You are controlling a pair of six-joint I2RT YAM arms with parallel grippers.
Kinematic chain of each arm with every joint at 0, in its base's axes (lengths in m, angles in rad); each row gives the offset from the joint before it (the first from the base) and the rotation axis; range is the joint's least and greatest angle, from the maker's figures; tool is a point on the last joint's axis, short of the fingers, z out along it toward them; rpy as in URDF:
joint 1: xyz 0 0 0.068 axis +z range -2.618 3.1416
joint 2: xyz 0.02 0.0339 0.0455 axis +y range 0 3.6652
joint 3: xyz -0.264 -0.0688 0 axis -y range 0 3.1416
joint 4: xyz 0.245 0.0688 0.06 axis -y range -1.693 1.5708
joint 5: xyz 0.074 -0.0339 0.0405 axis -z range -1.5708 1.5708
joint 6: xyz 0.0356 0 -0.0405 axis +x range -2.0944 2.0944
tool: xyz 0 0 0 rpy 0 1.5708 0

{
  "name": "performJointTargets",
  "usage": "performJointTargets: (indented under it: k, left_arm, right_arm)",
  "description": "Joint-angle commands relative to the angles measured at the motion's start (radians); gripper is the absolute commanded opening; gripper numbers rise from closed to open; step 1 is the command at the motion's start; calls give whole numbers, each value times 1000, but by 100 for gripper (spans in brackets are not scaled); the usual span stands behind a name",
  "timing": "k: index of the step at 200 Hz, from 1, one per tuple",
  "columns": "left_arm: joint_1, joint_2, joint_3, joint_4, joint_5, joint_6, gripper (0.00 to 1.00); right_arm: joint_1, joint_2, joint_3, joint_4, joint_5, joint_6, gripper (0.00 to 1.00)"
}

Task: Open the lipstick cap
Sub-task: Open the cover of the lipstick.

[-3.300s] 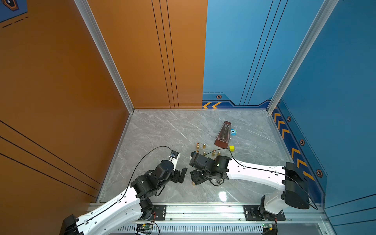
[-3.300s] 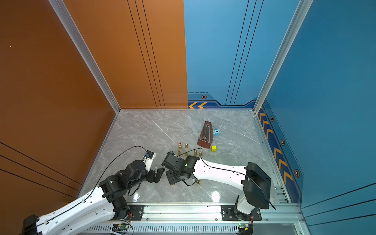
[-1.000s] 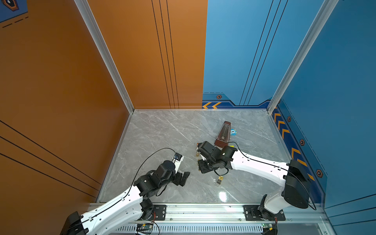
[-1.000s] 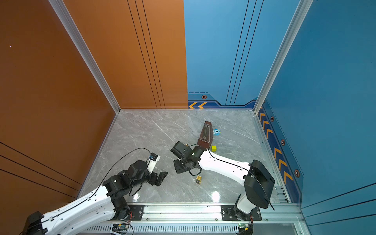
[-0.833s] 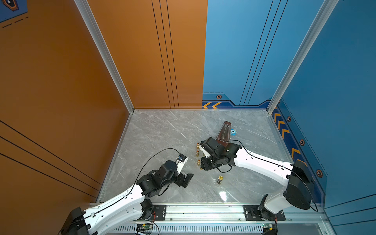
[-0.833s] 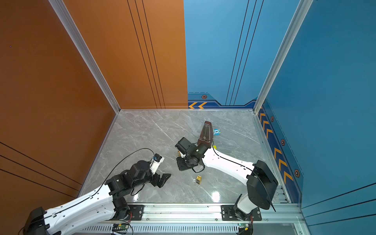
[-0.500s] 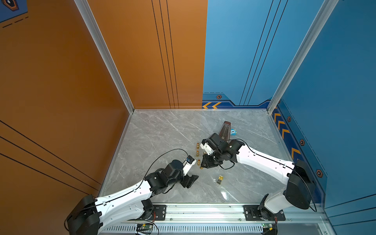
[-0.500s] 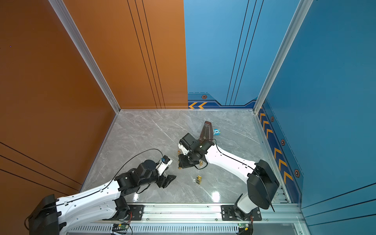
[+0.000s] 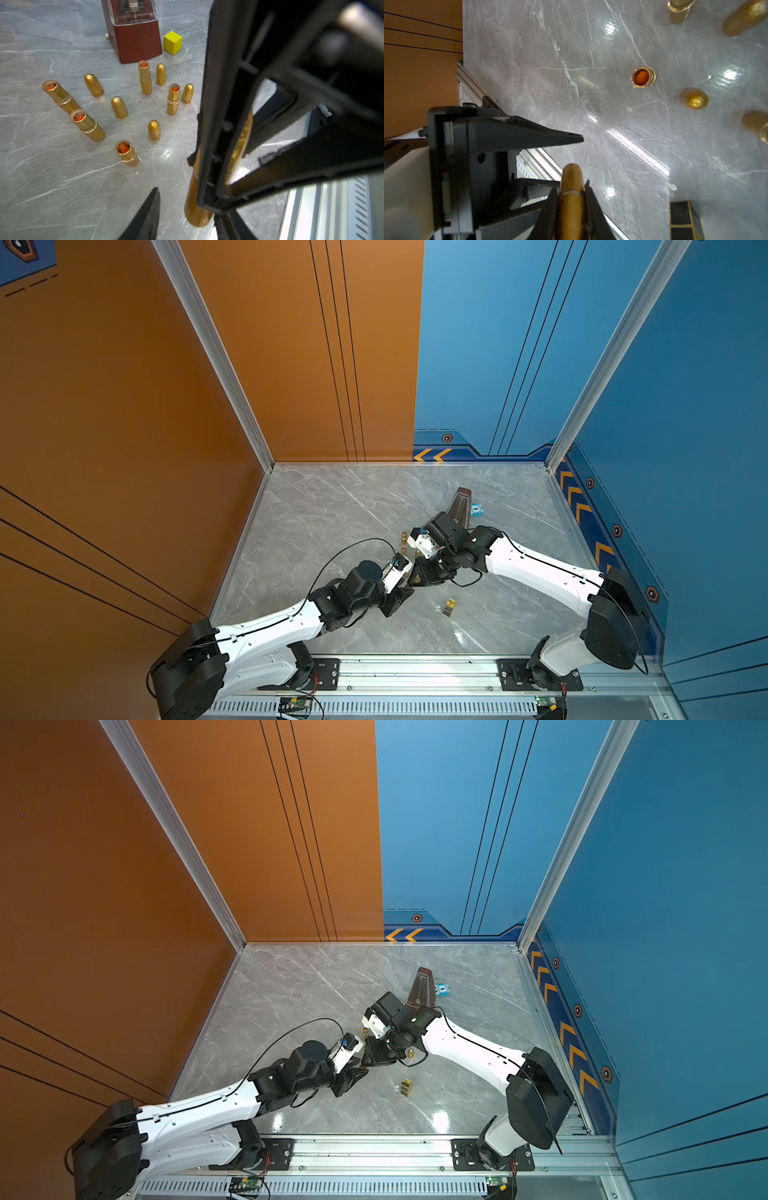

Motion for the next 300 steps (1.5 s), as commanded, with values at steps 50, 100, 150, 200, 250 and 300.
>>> performJointTargets:
  k: [50, 100, 150, 200, 250, 300]
  left_arm:
    - [-10, 2, 38, 29, 22, 9, 25]
    - [-10, 6, 34, 27, 5, 9, 7]
    - [-10, 1, 17, 17, -18, 18, 0]
    - [-10, 2, 31, -24, -25, 31, 0]
    - [-10, -13, 36, -23, -9, 34, 0]
    - [-10, -6, 47, -23, -3, 43, 0]
  right_arm:
    - [-11, -35, -23, 43, -48, 34, 18]
    - [-18, -47, -22, 44, -45, 36, 18]
    - [-37, -87, -24, 42, 4, 33, 27]
    - [-48, -102, -25, 42, 19, 26, 37]
    - [-38, -63, -34, 68, 15, 31, 38]
    - [-30, -42, -31, 97, 17, 40, 31]
